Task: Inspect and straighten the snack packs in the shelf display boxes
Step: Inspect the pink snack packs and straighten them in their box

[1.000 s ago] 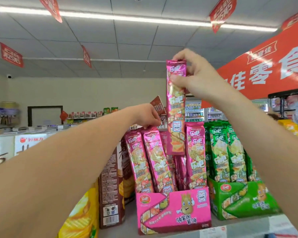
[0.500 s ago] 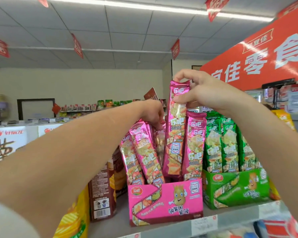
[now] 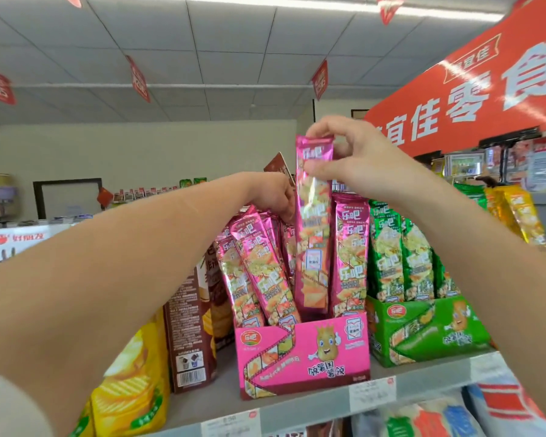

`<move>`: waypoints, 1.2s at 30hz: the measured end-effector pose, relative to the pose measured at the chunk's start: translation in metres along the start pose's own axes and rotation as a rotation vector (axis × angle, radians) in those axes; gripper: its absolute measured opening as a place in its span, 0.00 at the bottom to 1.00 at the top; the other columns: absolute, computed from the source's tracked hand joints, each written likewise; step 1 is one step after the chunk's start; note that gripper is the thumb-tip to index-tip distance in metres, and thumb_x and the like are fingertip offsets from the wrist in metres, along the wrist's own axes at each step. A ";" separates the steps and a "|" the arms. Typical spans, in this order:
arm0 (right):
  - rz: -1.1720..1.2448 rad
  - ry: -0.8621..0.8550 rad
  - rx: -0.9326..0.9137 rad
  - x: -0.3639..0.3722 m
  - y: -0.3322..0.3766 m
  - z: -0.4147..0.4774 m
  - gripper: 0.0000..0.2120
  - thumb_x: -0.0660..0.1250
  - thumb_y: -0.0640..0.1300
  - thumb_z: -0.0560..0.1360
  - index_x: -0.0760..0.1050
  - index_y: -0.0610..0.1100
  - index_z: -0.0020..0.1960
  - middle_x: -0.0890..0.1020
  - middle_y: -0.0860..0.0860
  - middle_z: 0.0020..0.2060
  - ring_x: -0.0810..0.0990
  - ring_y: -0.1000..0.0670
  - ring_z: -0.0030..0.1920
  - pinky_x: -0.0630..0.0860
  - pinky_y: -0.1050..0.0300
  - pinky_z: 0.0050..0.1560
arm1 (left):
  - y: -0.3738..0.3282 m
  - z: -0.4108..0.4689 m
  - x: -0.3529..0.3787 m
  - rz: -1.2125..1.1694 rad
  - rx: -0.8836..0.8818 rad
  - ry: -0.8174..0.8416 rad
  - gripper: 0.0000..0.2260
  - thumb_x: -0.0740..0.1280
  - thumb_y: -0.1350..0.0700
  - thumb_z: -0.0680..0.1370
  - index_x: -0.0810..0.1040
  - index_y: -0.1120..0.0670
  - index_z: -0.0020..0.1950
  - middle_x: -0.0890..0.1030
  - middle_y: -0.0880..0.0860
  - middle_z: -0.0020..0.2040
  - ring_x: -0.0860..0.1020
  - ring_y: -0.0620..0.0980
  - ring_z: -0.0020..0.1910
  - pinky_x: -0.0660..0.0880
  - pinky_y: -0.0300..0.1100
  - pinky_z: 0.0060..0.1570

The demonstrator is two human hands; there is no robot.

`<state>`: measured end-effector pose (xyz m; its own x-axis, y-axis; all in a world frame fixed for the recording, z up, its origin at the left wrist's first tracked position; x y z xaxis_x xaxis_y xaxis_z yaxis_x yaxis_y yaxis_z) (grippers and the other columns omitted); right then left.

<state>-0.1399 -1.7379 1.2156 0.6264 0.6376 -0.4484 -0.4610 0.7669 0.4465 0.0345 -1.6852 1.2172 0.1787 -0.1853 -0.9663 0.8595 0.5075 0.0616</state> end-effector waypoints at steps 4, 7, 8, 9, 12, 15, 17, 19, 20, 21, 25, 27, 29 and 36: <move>0.028 -0.183 -0.126 -0.005 0.008 0.006 0.09 0.66 0.33 0.76 0.73 0.44 0.52 0.78 0.48 0.36 0.75 0.53 0.32 0.76 0.55 0.37 | -0.006 -0.019 -0.019 -0.056 -0.005 0.026 0.05 0.74 0.59 0.74 0.81 0.49 0.44 0.81 0.41 0.40 0.77 0.36 0.38 0.72 0.33 0.41; -0.079 -0.146 -0.131 -0.003 0.011 0.008 0.11 0.69 0.33 0.72 0.74 0.47 0.48 0.78 0.52 0.38 0.76 0.52 0.34 0.78 0.49 0.43 | -0.020 -0.032 -0.027 0.025 0.048 0.044 0.09 0.70 0.59 0.77 0.76 0.44 0.44 0.76 0.41 0.42 0.73 0.38 0.40 0.69 0.37 0.41; -0.124 -0.108 -0.107 -0.001 0.011 0.006 0.11 0.70 0.34 0.71 0.75 0.48 0.48 0.79 0.51 0.40 0.77 0.50 0.37 0.79 0.46 0.47 | -0.024 -0.036 -0.027 0.063 0.062 0.041 0.11 0.68 0.59 0.78 0.73 0.43 0.42 0.74 0.40 0.41 0.72 0.39 0.39 0.69 0.38 0.42; -0.158 -0.062 -0.081 0.002 0.010 0.004 0.11 0.71 0.34 0.71 0.76 0.48 0.47 0.80 0.51 0.41 0.78 0.47 0.38 0.78 0.44 0.50 | -0.028 -0.039 -0.027 0.087 0.074 0.033 0.11 0.67 0.59 0.78 0.71 0.44 0.42 0.72 0.40 0.41 0.72 0.42 0.39 0.69 0.40 0.46; -0.195 0.013 -0.037 0.007 0.008 -0.004 0.10 0.71 0.34 0.71 0.77 0.47 0.48 0.82 0.50 0.41 0.79 0.45 0.38 0.79 0.44 0.47 | -0.031 -0.048 -0.021 0.116 0.081 -0.017 0.10 0.68 0.59 0.77 0.71 0.46 0.43 0.72 0.42 0.40 0.73 0.49 0.45 0.69 0.43 0.50; -0.305 0.047 -0.057 0.006 0.009 -0.008 0.09 0.72 0.37 0.71 0.78 0.49 0.47 0.81 0.54 0.39 0.78 0.52 0.36 0.76 0.53 0.40 | -0.027 -0.056 -0.013 0.171 0.052 -0.147 0.13 0.65 0.60 0.77 0.67 0.46 0.37 0.70 0.44 0.36 0.72 0.51 0.41 0.67 0.44 0.45; -0.406 0.101 -0.054 0.007 0.010 -0.010 0.08 0.73 0.40 0.71 0.78 0.51 0.47 0.81 0.54 0.42 0.79 0.53 0.40 0.76 0.55 0.42 | -0.025 -0.061 -0.010 0.187 0.033 -0.176 0.10 0.64 0.59 0.78 0.68 0.50 0.38 0.71 0.46 0.36 0.72 0.52 0.41 0.68 0.44 0.43; -0.504 0.178 -0.042 0.012 0.007 -0.014 0.07 0.74 0.44 0.72 0.78 0.53 0.45 0.81 0.54 0.45 0.80 0.51 0.44 0.75 0.57 0.44 | -0.024 -0.063 -0.012 0.163 0.030 -0.192 0.07 0.63 0.57 0.79 0.72 0.53 0.40 0.74 0.49 0.36 0.74 0.54 0.41 0.69 0.44 0.41; -0.544 0.213 -0.041 0.017 0.003 -0.017 0.06 0.73 0.45 0.72 0.78 0.53 0.44 0.81 0.54 0.45 0.79 0.52 0.45 0.73 0.59 0.43 | -0.024 -0.064 -0.015 0.139 0.038 -0.215 0.07 0.62 0.57 0.79 0.74 0.54 0.42 0.76 0.50 0.38 0.74 0.54 0.41 0.69 0.44 0.39; -0.573 0.233 -0.048 0.020 0.000 -0.019 0.04 0.73 0.47 0.73 0.78 0.53 0.44 0.79 0.55 0.44 0.78 0.53 0.44 0.71 0.62 0.40 | -0.025 -0.065 -0.019 0.111 0.050 -0.245 0.07 0.61 0.56 0.80 0.76 0.55 0.45 0.77 0.51 0.40 0.74 0.54 0.41 0.68 0.44 0.39; -0.560 0.253 -0.094 0.021 -0.004 -0.021 0.03 0.72 0.46 0.75 0.79 0.49 0.48 0.76 0.61 0.39 0.74 0.68 0.36 0.65 0.76 0.34 | -0.028 -0.071 -0.023 0.047 0.071 -0.329 0.10 0.58 0.53 0.83 0.76 0.56 0.51 0.78 0.52 0.43 0.74 0.54 0.44 0.68 0.45 0.41; -0.559 0.276 -0.107 0.020 -0.003 -0.020 0.03 0.71 0.44 0.76 0.79 0.48 0.48 0.75 0.64 0.39 0.73 0.67 0.39 0.64 0.79 0.36 | -0.028 -0.074 -0.020 0.046 0.068 -0.354 0.11 0.57 0.55 0.83 0.77 0.58 0.55 0.80 0.56 0.51 0.76 0.57 0.49 0.72 0.48 0.47; -0.513 0.258 -0.110 0.019 -0.002 -0.019 0.04 0.70 0.41 0.76 0.77 0.49 0.48 0.76 0.63 0.41 0.74 0.64 0.42 0.65 0.78 0.37 | -0.028 -0.076 -0.017 0.041 0.083 -0.377 0.11 0.56 0.57 0.82 0.77 0.57 0.57 0.81 0.55 0.51 0.77 0.56 0.48 0.73 0.49 0.48; -0.411 0.327 -0.085 0.019 -0.001 -0.020 0.11 0.65 0.35 0.78 0.73 0.52 0.47 0.77 0.60 0.42 0.74 0.66 0.41 0.68 0.73 0.41 | -0.028 -0.074 -0.005 0.120 0.053 -0.352 0.13 0.57 0.64 0.79 0.67 0.51 0.37 0.71 0.46 0.33 0.70 0.45 0.31 0.62 0.39 0.28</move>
<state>-0.1406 -1.7250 1.1916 0.5440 0.2622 -0.7971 -0.2763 0.9529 0.1249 -0.0263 -1.6361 1.2019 0.4253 -0.4097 -0.8070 0.8444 0.5007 0.1907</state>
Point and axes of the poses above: each hand's wrist, its own z-axis towards the middle knuckle, its own x-axis out of the palm, y = z × x, the point moved 3 cm from there along z, towards the middle knuckle
